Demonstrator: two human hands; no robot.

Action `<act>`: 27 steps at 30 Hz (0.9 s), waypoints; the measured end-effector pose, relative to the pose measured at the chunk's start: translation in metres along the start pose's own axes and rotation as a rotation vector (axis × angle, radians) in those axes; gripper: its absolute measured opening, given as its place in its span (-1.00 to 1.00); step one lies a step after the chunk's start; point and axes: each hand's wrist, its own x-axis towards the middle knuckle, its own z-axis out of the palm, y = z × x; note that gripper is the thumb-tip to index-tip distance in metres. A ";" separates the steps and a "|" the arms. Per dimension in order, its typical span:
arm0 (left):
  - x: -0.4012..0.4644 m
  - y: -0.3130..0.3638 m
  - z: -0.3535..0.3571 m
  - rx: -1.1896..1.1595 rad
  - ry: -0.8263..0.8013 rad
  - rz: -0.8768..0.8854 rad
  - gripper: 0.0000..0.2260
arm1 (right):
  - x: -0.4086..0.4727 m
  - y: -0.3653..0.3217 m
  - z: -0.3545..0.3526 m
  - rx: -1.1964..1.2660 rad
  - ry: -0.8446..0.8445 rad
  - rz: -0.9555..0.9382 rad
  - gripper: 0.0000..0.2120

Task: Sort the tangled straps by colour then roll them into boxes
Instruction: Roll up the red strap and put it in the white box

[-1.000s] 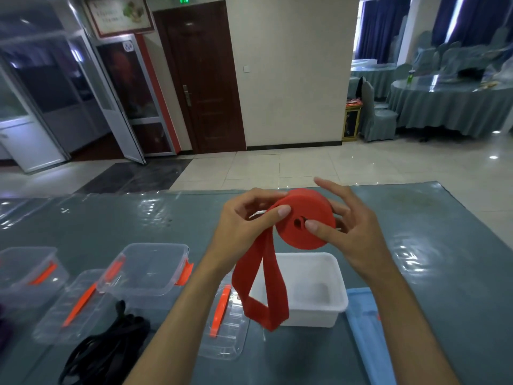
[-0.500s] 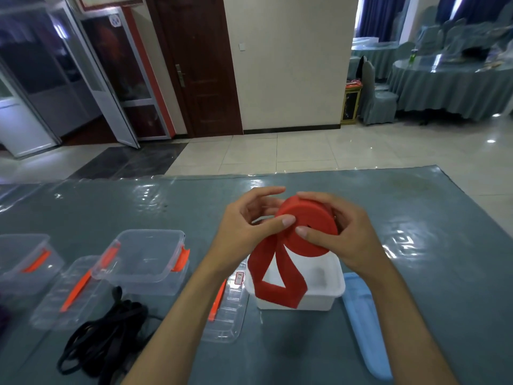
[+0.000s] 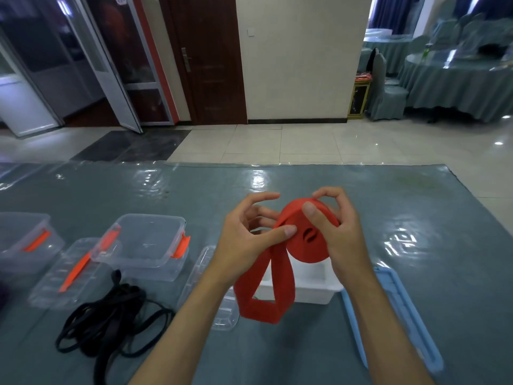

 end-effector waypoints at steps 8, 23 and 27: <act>-0.005 -0.009 -0.009 -0.146 -0.014 -0.089 -0.43 | -0.004 0.008 0.013 0.008 0.044 0.010 -0.82; -0.023 -0.103 -0.071 0.217 -0.352 -0.389 -0.61 | 0.044 0.007 0.020 0.106 0.230 0.052 -0.90; -0.024 -0.121 -0.083 0.021 -0.411 -0.446 -0.51 | 0.065 0.017 0.014 0.156 0.330 0.118 -0.86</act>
